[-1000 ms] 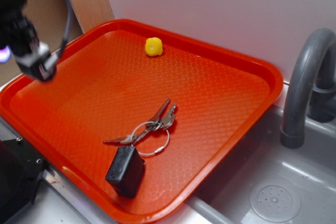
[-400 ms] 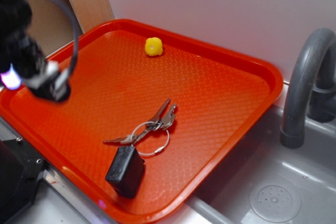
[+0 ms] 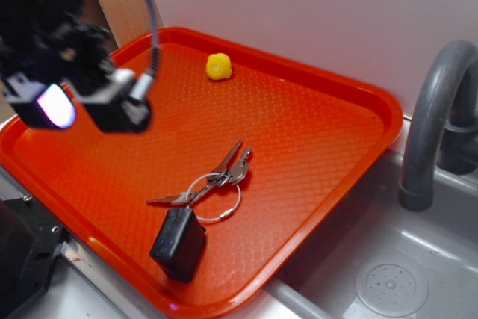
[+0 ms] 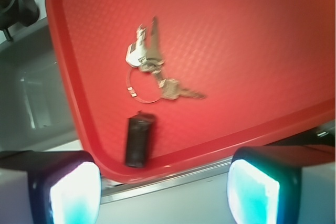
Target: Grab the black box.
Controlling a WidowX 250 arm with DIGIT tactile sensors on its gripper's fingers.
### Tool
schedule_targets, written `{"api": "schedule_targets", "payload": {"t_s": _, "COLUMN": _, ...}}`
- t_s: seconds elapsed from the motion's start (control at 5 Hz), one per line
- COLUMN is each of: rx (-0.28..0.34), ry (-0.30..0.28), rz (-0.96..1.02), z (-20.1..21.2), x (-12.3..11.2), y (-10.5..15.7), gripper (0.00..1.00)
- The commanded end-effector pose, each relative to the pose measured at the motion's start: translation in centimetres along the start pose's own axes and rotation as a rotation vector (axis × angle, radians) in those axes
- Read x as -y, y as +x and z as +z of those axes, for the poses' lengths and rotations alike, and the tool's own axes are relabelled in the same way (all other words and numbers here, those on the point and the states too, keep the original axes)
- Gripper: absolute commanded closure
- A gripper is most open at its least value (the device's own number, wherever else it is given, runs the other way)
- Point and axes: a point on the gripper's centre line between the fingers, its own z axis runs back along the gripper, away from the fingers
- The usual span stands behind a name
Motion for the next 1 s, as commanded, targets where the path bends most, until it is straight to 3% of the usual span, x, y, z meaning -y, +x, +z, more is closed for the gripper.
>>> {"api": "schedule_targets", "payload": {"t_s": 0.0, "rx": -0.015, "ry": 0.081, "rz": 0.01, "z": -4.9, "x": 1.9, "y": -0.6, "gripper": 0.0}}
{"api": "schedule_targets", "payload": {"t_s": 0.4, "rx": -0.034, "ry": 0.056, "rz": 0.006, "z": -8.7, "x": 1.8, "y": -0.1, "gripper": 0.0}}
{"api": "schedule_targets", "payload": {"t_s": 0.6, "rx": -0.069, "ry": 0.093, "rz": -0.006, "z": -10.8, "x": 1.7, "y": -0.3, "gripper": 0.0}}
{"api": "schedule_targets", "payload": {"t_s": 0.8, "rx": -0.055, "ry": 0.104, "rz": -0.013, "z": -12.4, "x": 1.4, "y": -0.6, "gripper": 0.9}}
